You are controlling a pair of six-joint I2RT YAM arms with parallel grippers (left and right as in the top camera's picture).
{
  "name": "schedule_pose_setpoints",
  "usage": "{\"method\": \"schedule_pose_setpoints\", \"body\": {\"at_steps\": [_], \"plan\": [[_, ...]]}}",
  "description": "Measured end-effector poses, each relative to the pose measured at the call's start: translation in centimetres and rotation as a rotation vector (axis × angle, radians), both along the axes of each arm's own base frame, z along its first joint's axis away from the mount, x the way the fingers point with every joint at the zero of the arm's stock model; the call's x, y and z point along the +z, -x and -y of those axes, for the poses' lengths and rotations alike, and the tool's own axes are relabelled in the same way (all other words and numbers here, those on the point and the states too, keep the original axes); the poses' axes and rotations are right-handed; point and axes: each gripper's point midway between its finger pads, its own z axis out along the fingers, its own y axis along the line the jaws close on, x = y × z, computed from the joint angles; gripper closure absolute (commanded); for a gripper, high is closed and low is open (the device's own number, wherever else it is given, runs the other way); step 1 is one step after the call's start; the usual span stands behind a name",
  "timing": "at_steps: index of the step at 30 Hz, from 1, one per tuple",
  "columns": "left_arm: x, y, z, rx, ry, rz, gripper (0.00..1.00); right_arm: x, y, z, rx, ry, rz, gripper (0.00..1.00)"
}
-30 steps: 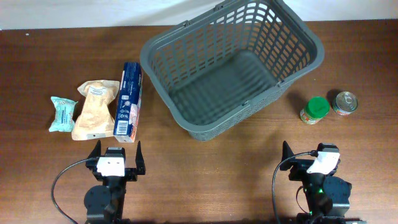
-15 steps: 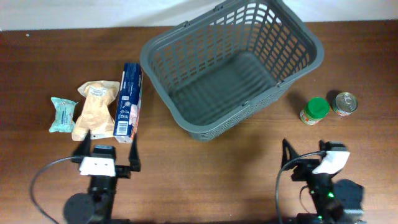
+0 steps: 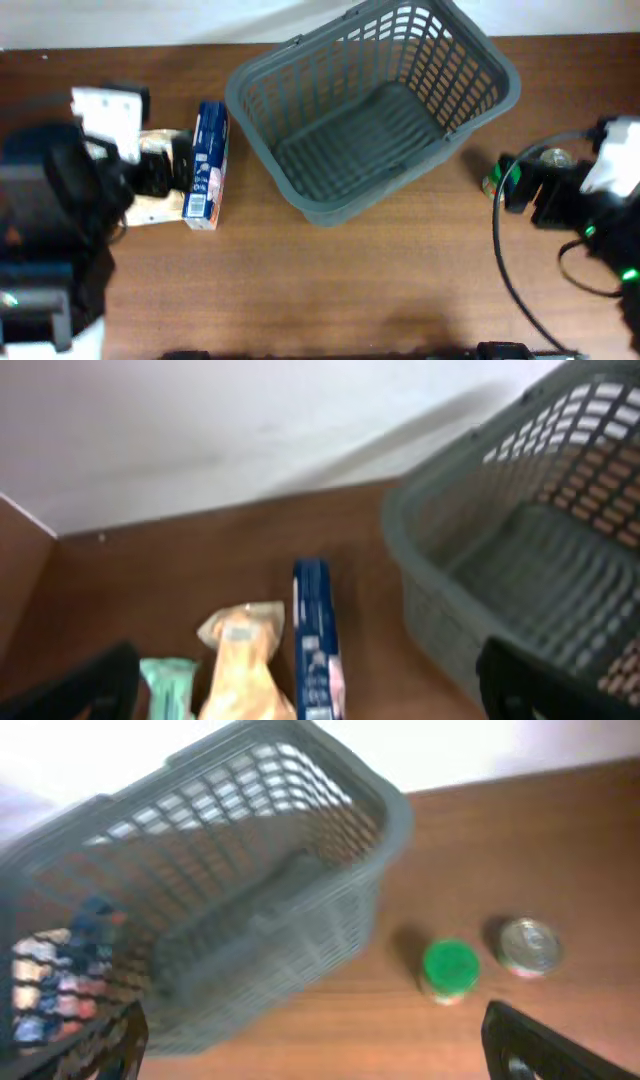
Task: Pack container
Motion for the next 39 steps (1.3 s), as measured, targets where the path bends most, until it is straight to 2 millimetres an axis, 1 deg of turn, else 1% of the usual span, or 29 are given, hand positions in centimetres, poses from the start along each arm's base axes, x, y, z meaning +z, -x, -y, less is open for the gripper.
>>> {"method": "schedule_pose_setpoints", "body": {"at_steps": [2,3,6,7,9,10,11,12,13,14,15,16,17,18,19,20,21,23,26,29,31,32,33,35,37,39], "plan": [[1.6,-1.2,0.1,-0.006,-0.003,0.000,0.01,2.8,-1.3,-0.8,0.047,-0.018,0.046,0.01],[2.2,-1.6,0.3,-0.017,0.003,0.004,0.01,3.7,-1.8,-1.1,0.067,-0.026,0.064,0.01],[2.6,-1.8,0.9,-0.050,0.020,0.013,0.01,4.4,-2.8,-1.5,0.090,-0.039,0.063,0.01],[2.9,-1.9,1.1,-0.060,0.025,0.024,0.01,4.2,-3.3,-1.6,0.097,-0.043,0.053,0.01],[2.8,-1.9,1.2,-0.067,0.029,0.022,0.06,3.3,-4.5,-1.6,0.101,-0.049,0.018,0.01],[2.6,-1.8,1.3,-0.071,0.032,0.010,0.06,2.5,-5.5,-1.6,0.103,-0.054,-0.012,0.01],[2.2,-1.8,1.4,-0.074,0.033,-0.007,0.00,1.8,-6.2,-1.6,0.104,-0.058,-0.037,0.01],[1.8,-1.8,1.4,-0.076,0.036,-0.026,0.00,0.6,-7.5,-1.5,0.103,-0.062,-0.078,0.00],[0.9,-1.8,1.5,-0.078,0.041,-0.065,0.38,-0.5,-8.5,-1.5,0.101,-0.066,-0.113,0.05],[0.0,-1.8,1.7,-0.085,0.048,-0.104,0.62,-1.3,-9.2,-1.4,0.099,-0.066,-0.139,0.10],[-1.3,-1.5,2.1,-0.096,0.063,-0.166,0.69,-2.4,-10.1,-1.3,0.096,-0.067,-0.171,0.21],[-2.2,-1.5,2.5,-0.112,0.071,-0.207,0.73,-2.9,-10.5,-1.2,0.094,-0.067,-0.188,0.28],[-2.8,-1.4,2.9,-0.124,0.077,-0.234,0.83,-3.5,-11.0,-1.1,0.092,-0.066,-0.205,0.48],[-4.2,-1.0,3.9,-0.154,0.090,-0.302,0.94,-4.1,-11.4,-1.0,0.092,-0.062,-0.219,0.64],[-4.9,-0.8,4.7,-0.175,0.095,-0.340,0.98,-4.4,-11.8,-1.0,0.090,-0.063,-0.227,0.80],[-5.8,-0.2,5.6,-0.203,0.099,-0.392,0.98,-4.6,-12.1,-0.9,0.089,-0.060,-0.227,0.93],[-6.4,0.4,6.4,-0.228,0.099,-0.428,0.98,-4.7,-12.4,-0.9,0.089,-0.059,-0.227,0.96],[-7.6,2.5,9.1,-0.317,0.086,-0.515,0.98,-4.6,-13.1,-0.8,0.087,-0.054,-0.211,0.96],[-8.4,4.7,11.4,-0.375,0.059,-0.582,0.98,-4.6,-13.6,-0.6,0.073,-0.048,-0.202,0.96],[-8.8,6.8,13.9,-0.432,0.001,-0.615,0.98,-5.4,-14.0,-0.3,0.022,-0.086,-0.234,0.96],[-8.9,7.5,15.1,-0.463,-0.027,-0.610,0.98,-6.2,-13.8,-0.2,-0.019,-0.131,-0.276,0.96],[-8.8,8.1,16.2,-0.484,-0.055,-0.596,0.98,-6.4,-13.8,-0.2,-0.032,-0.146,-0.287,0.96],[-8.7,8.2,16.7,-0.490,-0.069,-0.583,0.98,-6.4,-13.8,-0.2,-0.039,-0.153,-0.291,0.96],[-8.6,8.7,17.8,-0.517,-0.085,-0.561,0.98,-5.9,-14.0,-0.3,-0.050,-0.169,-0.292,0.96],[-8.5,9.5,18.9,-0.554,-0.106,-0.551,0.98,-5.3,-14.1,-0.5,-0.055,-0.179,-0.301,0.96],[-8.5,9.7,19.1,-0.558,-0.127,-0.540,0.98,-5.3,-14.3,-0.8,-0.056,-0.188,-0.320,0.96]]}}
